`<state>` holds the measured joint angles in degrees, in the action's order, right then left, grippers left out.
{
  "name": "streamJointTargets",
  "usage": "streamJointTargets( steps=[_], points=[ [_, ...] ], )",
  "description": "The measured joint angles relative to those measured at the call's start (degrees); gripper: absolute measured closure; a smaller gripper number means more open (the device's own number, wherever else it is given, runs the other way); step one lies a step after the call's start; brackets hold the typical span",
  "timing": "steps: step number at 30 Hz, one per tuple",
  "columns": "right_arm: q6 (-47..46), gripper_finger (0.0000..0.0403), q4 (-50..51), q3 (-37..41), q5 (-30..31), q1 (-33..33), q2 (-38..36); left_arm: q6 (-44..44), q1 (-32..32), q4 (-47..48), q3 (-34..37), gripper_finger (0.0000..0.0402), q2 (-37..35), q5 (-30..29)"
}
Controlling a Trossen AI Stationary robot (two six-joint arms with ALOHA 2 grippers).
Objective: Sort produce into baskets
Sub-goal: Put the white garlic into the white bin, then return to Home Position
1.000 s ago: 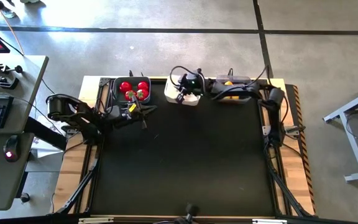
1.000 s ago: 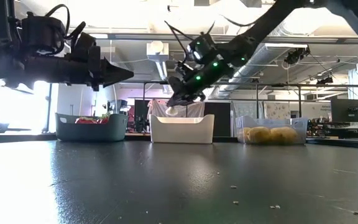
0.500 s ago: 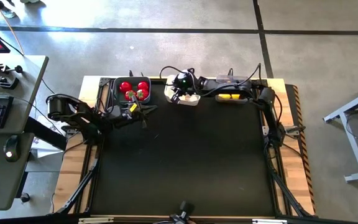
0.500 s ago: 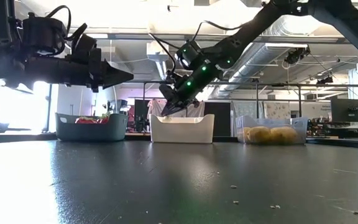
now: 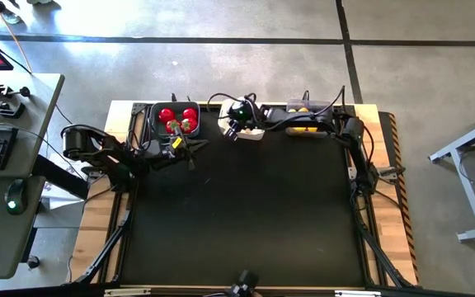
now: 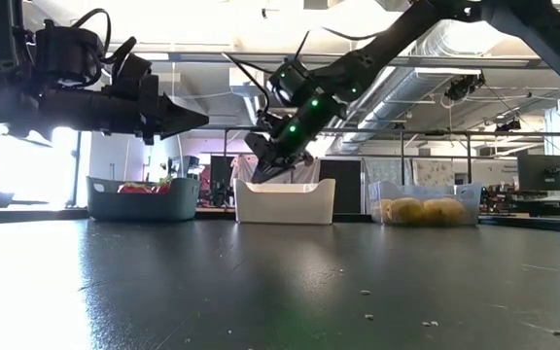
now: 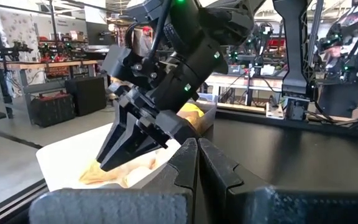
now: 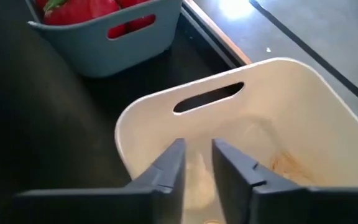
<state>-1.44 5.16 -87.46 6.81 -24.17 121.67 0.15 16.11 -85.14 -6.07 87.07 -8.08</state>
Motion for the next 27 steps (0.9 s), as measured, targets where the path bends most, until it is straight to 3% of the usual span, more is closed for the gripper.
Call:
streamJointTargets(
  steps=[5,9,12,17,27],
  points=[
    [0.28,0.0274,-0.29,0.0,0.71,0.27,0.0,-0.53,-0.01,0.1,0.0,0.0401,0.0,0.0],
    [0.29,0.0259,-0.36,0.09,2.19,1.08,-0.14,-0.51,-0.01,-0.09,0.0,0.0401,0.0,0.0],
    [2.96,0.0287,-0.45,0.13,4.17,2.31,-0.14,-0.51,-0.01,-0.04,0.0,0.0401,0.0,0.0],
    [5.98,0.0387,-2.3,0.17,4.11,4.07,-0.16,-0.59,-0.01,-0.31,0.87,0.0401,-0.12,0.0],
    [7.86,0.0401,-7.04,0.2,3.98,7.79,-1.17,-1.0,-0.04,-0.42,1.95,0.0401,-2.62,0.98]
  ],
)
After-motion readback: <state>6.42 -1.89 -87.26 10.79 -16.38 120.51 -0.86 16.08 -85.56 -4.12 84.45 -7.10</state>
